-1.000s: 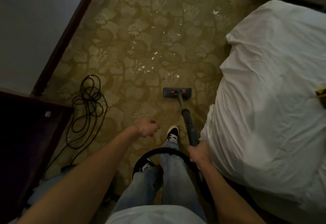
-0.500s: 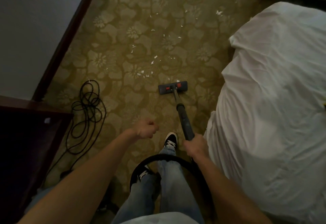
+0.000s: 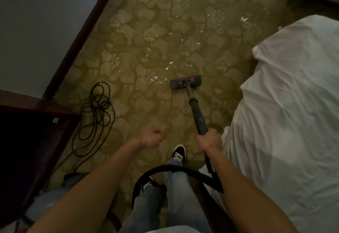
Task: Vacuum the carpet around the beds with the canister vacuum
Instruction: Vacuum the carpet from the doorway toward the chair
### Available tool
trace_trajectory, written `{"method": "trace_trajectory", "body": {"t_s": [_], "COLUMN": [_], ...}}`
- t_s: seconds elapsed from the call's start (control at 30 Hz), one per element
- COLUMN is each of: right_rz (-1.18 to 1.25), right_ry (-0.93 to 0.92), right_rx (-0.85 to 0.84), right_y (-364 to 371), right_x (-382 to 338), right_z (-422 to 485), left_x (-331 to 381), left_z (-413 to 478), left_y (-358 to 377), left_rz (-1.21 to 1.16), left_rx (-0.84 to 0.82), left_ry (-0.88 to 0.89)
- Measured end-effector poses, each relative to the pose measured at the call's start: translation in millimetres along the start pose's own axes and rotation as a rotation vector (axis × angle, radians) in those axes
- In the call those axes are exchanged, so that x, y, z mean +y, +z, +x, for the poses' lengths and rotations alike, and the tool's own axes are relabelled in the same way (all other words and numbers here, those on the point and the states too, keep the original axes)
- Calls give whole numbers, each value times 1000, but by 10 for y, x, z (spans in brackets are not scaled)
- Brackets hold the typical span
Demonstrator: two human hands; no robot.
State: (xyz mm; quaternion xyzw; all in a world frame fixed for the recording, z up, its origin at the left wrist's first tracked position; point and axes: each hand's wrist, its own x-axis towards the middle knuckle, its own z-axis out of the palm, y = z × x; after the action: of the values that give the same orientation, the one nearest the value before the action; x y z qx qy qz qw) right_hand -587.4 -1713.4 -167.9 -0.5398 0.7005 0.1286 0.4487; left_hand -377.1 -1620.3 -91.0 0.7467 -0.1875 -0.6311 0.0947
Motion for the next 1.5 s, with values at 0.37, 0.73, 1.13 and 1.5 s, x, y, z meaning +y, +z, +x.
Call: {"method": "trace_trajectory", "body": {"t_s": [0.37,0.73,1.13,1.5], "right_rz": [-15,-15,-120,-220], "right_ry": [14,26,-84,-155], "right_rx": [-24,-40,-52,-99], "right_y": [-194,137,449,473], "right_x": [223,495,80,-685], "right_z": [1,-491,-534,-18], "left_x": [107,-40,-518,-620], "left_z": [10,-87,-192,-30], "left_y": [46,325,127,-186], "left_rz": [11,62,-74,-183], "left_rx": [12,-29,31,108], "left_ry": [-11,42,34,-48]}}
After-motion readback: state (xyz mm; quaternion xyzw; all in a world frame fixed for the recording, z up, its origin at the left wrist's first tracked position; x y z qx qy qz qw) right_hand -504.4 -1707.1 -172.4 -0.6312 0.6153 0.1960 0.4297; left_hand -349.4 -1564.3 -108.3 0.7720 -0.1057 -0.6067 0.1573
